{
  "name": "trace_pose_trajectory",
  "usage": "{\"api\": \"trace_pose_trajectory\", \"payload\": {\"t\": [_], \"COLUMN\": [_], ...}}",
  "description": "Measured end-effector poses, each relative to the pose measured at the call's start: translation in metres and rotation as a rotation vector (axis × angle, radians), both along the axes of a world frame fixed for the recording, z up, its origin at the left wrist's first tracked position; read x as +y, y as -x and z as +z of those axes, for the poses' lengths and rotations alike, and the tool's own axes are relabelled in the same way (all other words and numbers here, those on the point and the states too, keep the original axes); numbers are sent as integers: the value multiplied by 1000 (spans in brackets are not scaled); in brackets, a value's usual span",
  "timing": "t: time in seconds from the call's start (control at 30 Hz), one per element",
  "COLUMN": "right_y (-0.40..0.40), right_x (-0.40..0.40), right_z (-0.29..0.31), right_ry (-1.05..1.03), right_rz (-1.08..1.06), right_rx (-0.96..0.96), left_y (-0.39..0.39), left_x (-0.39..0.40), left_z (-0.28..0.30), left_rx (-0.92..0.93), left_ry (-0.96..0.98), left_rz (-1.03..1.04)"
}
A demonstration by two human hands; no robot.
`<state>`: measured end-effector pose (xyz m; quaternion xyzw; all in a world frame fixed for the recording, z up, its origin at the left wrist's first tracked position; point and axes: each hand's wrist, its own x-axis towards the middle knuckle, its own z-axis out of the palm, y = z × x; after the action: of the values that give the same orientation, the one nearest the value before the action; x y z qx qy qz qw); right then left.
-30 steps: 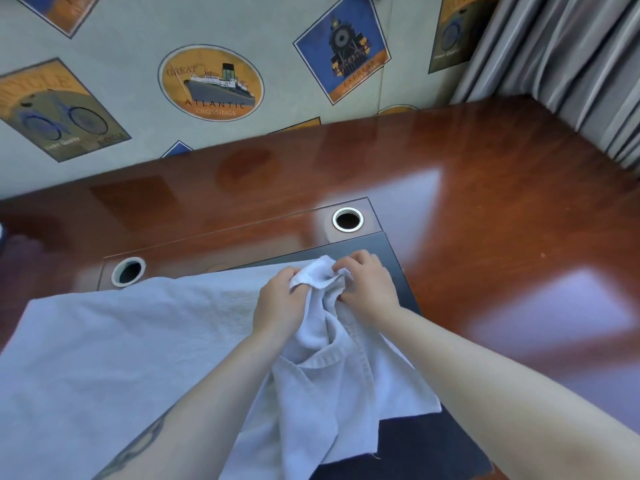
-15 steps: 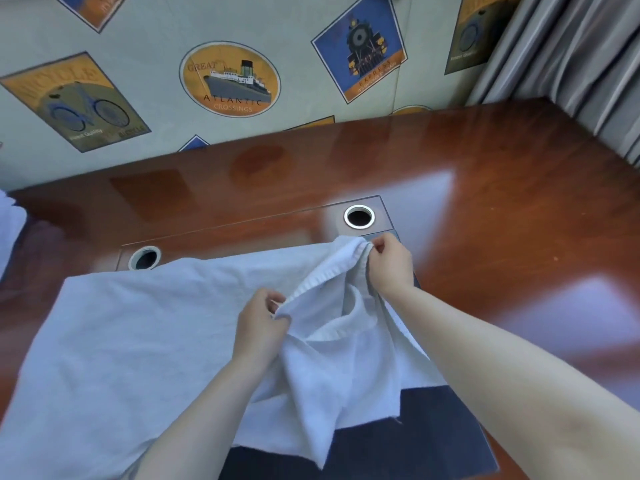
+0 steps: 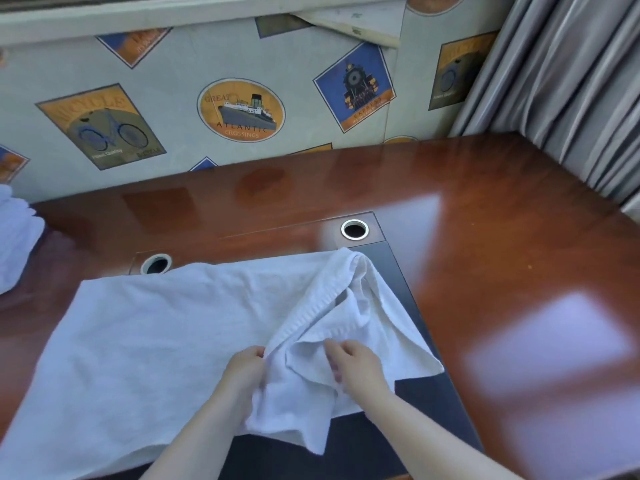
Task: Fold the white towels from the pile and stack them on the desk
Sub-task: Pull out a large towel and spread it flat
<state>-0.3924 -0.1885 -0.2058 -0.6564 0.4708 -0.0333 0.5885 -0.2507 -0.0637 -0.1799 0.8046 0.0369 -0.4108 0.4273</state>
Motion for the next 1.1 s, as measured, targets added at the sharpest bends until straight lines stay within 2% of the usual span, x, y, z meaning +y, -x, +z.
{"api": "trace_pose_trajectory", "payload": {"t": [0.07,0.13,0.2,0.27,0.33,0.43,0.5,0.57,0.67,0.73,0.8,1.1], "right_y": [-16,-23,-25,-25,-24,-16,-6,4,11,11,13,17], "right_x": [8,20,32,37,33,23,25,37,49,48,44,31], "right_z": [9,12,8,3,4,9,11,12,17,22,24,25], "right_ry": [40,274,507,633,647,608,617,626,569,581,612,739], "right_rz": [34,204,411,502,454,319,257,232,193,207,209,281], "right_rx": [5,82,186,232,168,69,-48,-195,-359,-372,-376,-346], "left_y": [-2,3,13,27,35,28,17,12,27,42,49,51], "left_x": [5,13,26,43,54,55,45,30,7,-2,-5,-8], "left_z": [7,15,21,21,18,19,25,33,43,40,35,36], "left_rx": [150,251,249,188,168,202,127,0,-190,-346,-433,-446], "left_ry": [129,176,105,-30,-92,109,215,290,323,284,284,397], "left_rz": [133,145,-70,-342,-395,-89,100,145,-3,-120,-148,-376]}}
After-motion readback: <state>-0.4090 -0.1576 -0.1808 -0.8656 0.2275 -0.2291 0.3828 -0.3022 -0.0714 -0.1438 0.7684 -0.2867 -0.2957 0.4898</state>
